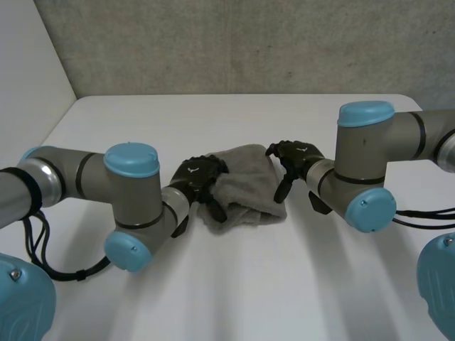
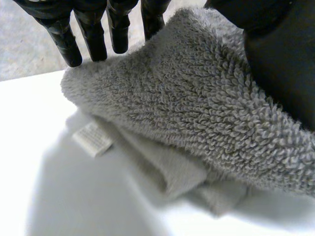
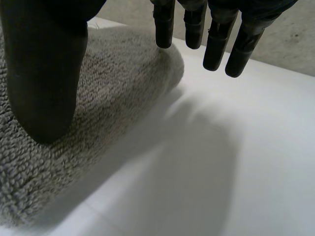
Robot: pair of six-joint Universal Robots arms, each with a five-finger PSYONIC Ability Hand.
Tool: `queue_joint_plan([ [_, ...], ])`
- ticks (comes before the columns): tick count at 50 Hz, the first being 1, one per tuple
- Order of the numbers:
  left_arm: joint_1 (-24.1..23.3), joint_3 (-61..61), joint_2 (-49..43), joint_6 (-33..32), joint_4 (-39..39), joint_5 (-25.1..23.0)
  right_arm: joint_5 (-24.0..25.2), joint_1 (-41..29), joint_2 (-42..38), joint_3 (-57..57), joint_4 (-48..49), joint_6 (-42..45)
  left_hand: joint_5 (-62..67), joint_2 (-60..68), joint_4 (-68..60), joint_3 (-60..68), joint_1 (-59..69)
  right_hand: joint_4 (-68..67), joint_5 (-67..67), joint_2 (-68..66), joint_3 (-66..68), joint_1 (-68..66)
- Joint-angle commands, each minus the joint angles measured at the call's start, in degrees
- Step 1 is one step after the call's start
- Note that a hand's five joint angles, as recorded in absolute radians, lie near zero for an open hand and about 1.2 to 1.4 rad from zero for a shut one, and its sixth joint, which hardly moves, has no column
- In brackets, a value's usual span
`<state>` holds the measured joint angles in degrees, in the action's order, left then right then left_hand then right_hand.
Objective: Fold the towel.
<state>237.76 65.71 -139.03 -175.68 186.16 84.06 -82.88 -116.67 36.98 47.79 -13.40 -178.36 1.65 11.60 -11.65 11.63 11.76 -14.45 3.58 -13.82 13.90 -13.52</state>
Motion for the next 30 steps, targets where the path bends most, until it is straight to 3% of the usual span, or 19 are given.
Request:
queue_joint_plan([
  [1,4.36,2.41,1.39,-1.59,-0.01,-0.04,0.53,-2.59,-2.52,-0.07,0.65,-1.72,0.24,0.29,-0.25,0.26,0.14,4.45,-3.58,3.82,-3.9,3.52],
  [16,5.25,4.69,3.95,-3.97,0.43,-0.66,-0.09,-4.71,-3.67,1.6,3.91,-2.78,0.08,0.12,-0.08,0.1,-0.03,4.45,-3.58,3.82,-3.9,3.52],
  [30,4.37,4.96,14.4,-3.53,-0.89,-0.39,-1.67,-2.86,9.87,1.6,1.71,-2.43,-1.1,-1.05,1.1,-1.08,-1.21,4.45,-3.58,3.82,-3.9,3.52],
])
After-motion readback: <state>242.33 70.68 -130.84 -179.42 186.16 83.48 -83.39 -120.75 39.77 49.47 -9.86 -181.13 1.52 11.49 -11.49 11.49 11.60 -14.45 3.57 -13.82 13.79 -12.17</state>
